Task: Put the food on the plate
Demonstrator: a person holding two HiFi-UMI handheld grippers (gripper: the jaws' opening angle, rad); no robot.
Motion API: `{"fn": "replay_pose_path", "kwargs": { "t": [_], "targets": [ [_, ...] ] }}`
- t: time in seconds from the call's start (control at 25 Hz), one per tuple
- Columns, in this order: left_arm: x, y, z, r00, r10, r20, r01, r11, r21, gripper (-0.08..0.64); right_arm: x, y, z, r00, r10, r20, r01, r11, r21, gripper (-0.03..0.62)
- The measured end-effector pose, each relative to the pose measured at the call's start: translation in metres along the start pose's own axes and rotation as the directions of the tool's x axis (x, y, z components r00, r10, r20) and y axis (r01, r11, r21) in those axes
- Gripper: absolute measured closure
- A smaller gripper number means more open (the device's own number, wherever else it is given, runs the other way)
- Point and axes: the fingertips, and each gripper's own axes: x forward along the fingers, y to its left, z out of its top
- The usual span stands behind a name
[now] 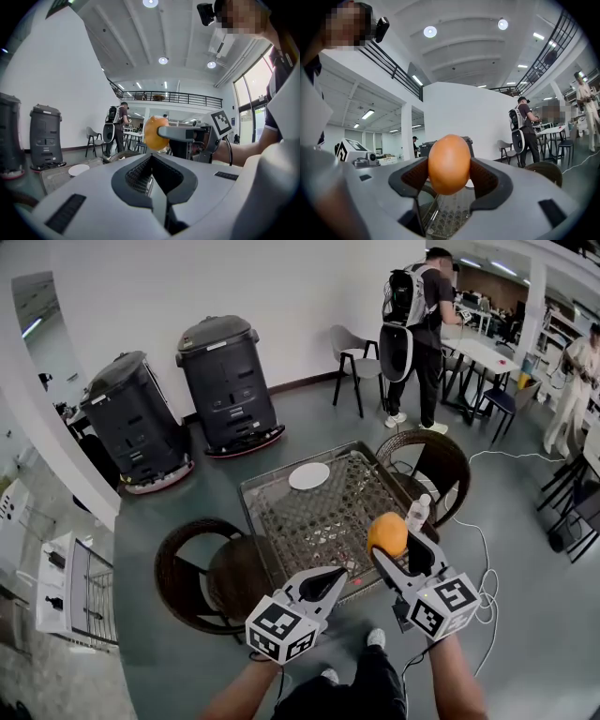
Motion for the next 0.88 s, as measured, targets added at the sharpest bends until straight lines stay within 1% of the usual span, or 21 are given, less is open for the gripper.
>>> {"fn": "replay_pose_path", "kwargs": {
  "t": [0.24,0.48,0.68,0.88],
  "targets": [
    [0.025,0.035,0.011,0.997,0.071,0.016,-0.071,0.997,-0.011,0.551,0.044,-0.02,0.01,0.997,0.082,-0.001,-0.082,0.997,-0.006,0.307],
    [0.062,0.072,0.022,0.986,0.16,0.035,-0.159,0.987,-0.036,0.551,0.095,-0.047,0.023,0.982,0.19,0.0,-0.19,0.982,-0.026,0.307],
    [0.089,0.102,0.037,0.97,0.242,0.034,-0.24,0.97,-0.043,0.551,0.134,-0.073,0.036,0.964,0.265,0.005,-0.264,0.964,-0.016,0.307],
    [0.108,0.13,0.049,0.943,0.333,0.029,-0.331,0.942,-0.049,0.551,0.167,-0.091,0.045,0.941,0.337,0.026,-0.338,0.941,0.012,0.307]
  ]
}}
